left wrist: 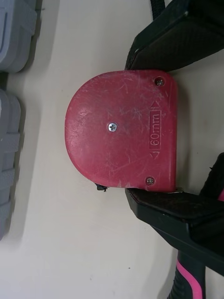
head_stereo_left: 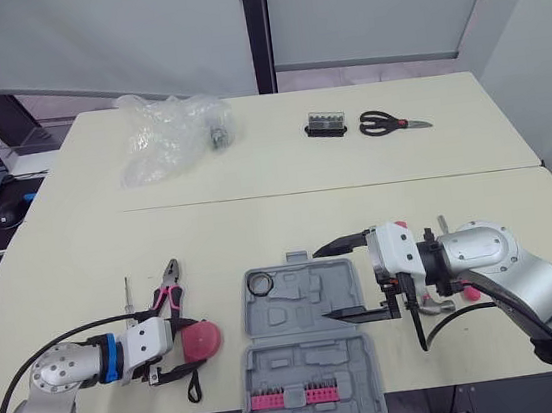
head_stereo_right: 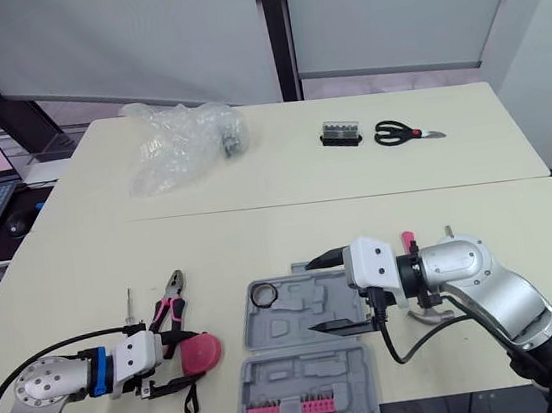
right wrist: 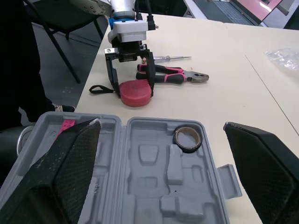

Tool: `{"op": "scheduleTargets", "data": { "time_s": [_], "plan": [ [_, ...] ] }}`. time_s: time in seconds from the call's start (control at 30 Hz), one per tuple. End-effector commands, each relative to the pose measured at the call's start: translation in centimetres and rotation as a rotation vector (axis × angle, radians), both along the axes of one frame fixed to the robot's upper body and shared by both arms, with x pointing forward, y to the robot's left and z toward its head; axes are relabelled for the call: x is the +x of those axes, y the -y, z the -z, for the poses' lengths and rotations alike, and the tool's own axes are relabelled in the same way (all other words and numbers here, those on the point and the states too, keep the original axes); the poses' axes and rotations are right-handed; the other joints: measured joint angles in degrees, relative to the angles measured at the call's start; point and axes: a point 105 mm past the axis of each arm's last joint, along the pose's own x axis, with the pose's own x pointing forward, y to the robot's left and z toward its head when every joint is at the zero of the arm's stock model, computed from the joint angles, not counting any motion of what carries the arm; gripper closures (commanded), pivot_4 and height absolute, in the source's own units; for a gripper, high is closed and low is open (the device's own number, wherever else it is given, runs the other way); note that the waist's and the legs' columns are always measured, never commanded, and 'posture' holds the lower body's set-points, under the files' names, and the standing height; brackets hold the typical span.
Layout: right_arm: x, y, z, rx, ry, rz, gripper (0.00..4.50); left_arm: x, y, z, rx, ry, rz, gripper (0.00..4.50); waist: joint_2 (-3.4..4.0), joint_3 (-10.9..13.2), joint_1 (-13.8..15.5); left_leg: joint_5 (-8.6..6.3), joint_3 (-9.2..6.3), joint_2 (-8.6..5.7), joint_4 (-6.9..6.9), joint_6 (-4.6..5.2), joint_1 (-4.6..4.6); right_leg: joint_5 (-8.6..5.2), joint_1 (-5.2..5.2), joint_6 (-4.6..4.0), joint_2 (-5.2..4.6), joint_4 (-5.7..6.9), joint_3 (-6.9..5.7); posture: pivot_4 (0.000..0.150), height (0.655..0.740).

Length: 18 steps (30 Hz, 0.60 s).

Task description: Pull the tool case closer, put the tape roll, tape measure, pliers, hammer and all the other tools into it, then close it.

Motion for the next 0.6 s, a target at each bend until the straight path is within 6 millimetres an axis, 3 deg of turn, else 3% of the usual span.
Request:
{"op": "scheduleTargets", "data": {
  "time_s": [0.03, 0.4, 0.47, 0.6],
  "plan": [
    [-0.3, 0.1, -0.9, 0.024, 0.030, -0.021, 0.00, 0.5, -0.4, -1.4, -0.005, 0.047, -0.029, 1.27, -0.02, 0.0, 0.0, 0.00, 0.00, 0.00, 0.00, 0.00, 0.00, 0.00, 0.00, 0.00, 0.00, 0.00, 0.00, 0.150, 0.7400],
    [-0.2, -0.4, -0.8, 0.043, 0.029, -0.042, 0.00, 0.3, -1.1, -6.0, 0.038, 0.144, -0.018, 1.27, -0.08, 0.0, -0.1, 0.00, 0.04, 0.04, -0.01, 0.00, -0.02, 0.00, -0.06, -0.01, 0.00, 0.03, 0.00, 0.150, 0.7400],
    [0.0, -0.1, -0.9, 0.048, 0.022, -0.023, 0.00, 0.5, -0.5, -7.3, 0.037, 0.174, -0.006, 1.27, -0.10, 0.1, -0.1, 0.00, 0.03, 0.05, -0.01, 0.00, -0.03, -0.01, -0.07, -0.01, 0.01, 0.03, -0.01, 0.150, 0.7400],
    [0.1, 1.0, -0.6, 0.028, -0.014, 0.024, 0.00, 0.8, 2.5, -8.9, 0.022, 0.208, 0.073, 1.27, -0.10, 0.1, 0.2, 0.00, 0.02, 0.02, 0.00, 0.00, -0.05, -0.01, -0.04, -0.01, -0.01, 0.02, -0.01, 0.150, 0.7400]
  ]
}}
